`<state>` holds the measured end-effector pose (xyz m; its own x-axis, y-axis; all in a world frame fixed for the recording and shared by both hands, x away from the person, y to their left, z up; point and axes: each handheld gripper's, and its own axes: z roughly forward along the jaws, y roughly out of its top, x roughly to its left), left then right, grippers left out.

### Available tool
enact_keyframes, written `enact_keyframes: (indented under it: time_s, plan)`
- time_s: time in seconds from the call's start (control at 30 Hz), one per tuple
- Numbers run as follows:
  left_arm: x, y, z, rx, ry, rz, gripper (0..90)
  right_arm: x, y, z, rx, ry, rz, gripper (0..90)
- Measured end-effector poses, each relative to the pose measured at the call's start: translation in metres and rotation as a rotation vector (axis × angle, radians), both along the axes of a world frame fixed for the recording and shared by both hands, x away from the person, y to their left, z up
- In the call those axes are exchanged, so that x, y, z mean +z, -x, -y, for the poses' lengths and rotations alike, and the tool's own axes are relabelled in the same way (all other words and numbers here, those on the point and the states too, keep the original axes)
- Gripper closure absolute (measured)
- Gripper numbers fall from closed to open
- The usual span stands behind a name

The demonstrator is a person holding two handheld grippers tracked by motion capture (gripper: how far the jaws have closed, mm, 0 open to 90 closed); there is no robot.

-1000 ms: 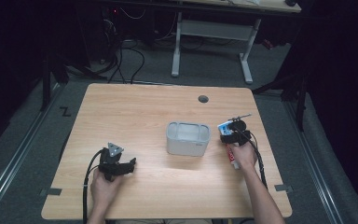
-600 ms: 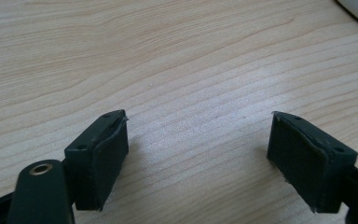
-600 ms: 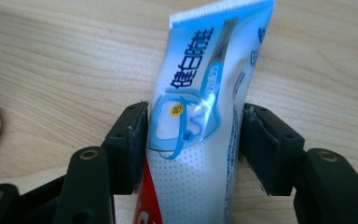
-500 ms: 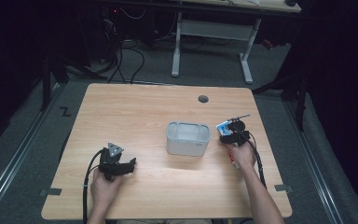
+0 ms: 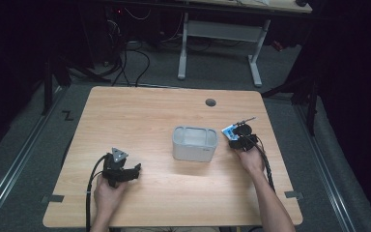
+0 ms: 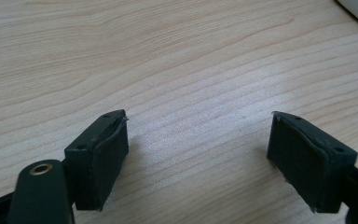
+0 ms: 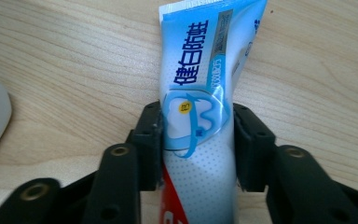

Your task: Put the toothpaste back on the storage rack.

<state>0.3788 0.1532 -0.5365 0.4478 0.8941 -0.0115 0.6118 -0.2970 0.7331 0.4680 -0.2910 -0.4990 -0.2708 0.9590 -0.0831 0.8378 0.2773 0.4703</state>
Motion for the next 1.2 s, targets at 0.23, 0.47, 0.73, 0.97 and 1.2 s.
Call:
enact_keyframes:
  time_s: [0.23, 0.47, 0.73, 0.97, 1.2]
  plan:
    - [0.000, 0.000, 0.000, 0.000, 0.000, 0.000, 20.7, 0.003, -0.001, 0.007, -0.009, -0.037, -0.008, 67.6]
    - [0.000, 0.000, 0.000, 0.000, 0.000, 0.000, 20.7, 0.006, 0.003, 0.008, 0.025, -0.040, -0.014, 68.7]
    - [0.000, 0.000, 0.000, 0.000, 0.000, 0.000, 20.7, 0.016, 0.010, 0.013, 0.042, -0.094, 0.005, 69.2]
    - [0.000, 0.000, 0.000, 0.000, 0.000, 0.000, 20.7, 0.034, 0.018, 0.010, 0.079, -0.123, 0.061, 69.4]
    - [0.000, 0.000, 0.000, 0.000, 0.000, 0.000, 20.6, 0.048, 0.022, 0.006, 0.098, -0.122, 0.099, 69.2]
